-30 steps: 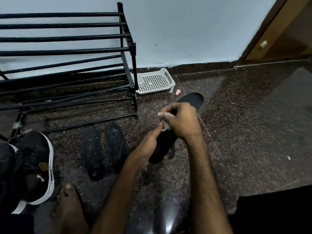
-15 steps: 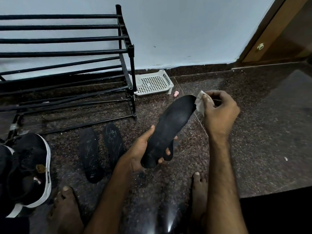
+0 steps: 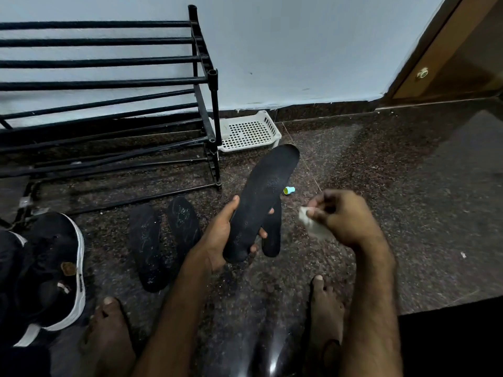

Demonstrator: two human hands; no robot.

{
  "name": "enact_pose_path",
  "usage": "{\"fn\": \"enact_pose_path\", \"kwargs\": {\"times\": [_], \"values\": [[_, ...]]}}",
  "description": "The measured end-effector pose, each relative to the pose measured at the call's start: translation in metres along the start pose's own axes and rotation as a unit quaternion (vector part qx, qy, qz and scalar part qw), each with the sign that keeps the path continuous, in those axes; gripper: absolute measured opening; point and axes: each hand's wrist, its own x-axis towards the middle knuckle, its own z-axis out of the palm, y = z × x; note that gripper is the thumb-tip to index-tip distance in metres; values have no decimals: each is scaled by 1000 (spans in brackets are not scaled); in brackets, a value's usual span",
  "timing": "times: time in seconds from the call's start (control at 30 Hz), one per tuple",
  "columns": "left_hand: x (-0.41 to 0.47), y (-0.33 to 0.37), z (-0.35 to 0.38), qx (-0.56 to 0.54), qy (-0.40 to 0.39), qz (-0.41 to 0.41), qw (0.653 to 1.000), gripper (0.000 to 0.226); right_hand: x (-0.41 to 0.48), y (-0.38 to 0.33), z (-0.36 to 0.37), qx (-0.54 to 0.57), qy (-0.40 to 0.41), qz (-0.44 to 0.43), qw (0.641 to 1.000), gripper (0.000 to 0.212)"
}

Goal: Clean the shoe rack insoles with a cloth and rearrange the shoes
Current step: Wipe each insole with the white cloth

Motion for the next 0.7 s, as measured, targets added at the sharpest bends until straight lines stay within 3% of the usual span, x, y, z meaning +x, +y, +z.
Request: {"fn": "enact_pose_path", "kwargs": {"times": [0.1, 0.2, 0.4, 0.57, 0.7], "values": [[-1, 0, -1, -13, -8, 7, 1000, 62, 6, -14, 6, 74, 125, -53, 988, 7], [0, 0, -1, -6, -1, 10, 1000, 61, 10, -32, 23, 120, 175, -118, 970, 7], [5, -1, 4, -82, 35, 10, 996, 48, 14, -34, 72, 90, 94, -154, 979, 10], [6, -1, 7, -116, 49, 16, 992, 53, 8, -47, 95, 121, 65, -191, 972, 9], [9, 3, -3, -154, 54, 52, 985, 70, 2, -44, 96, 115, -64, -150, 980, 8]]}}
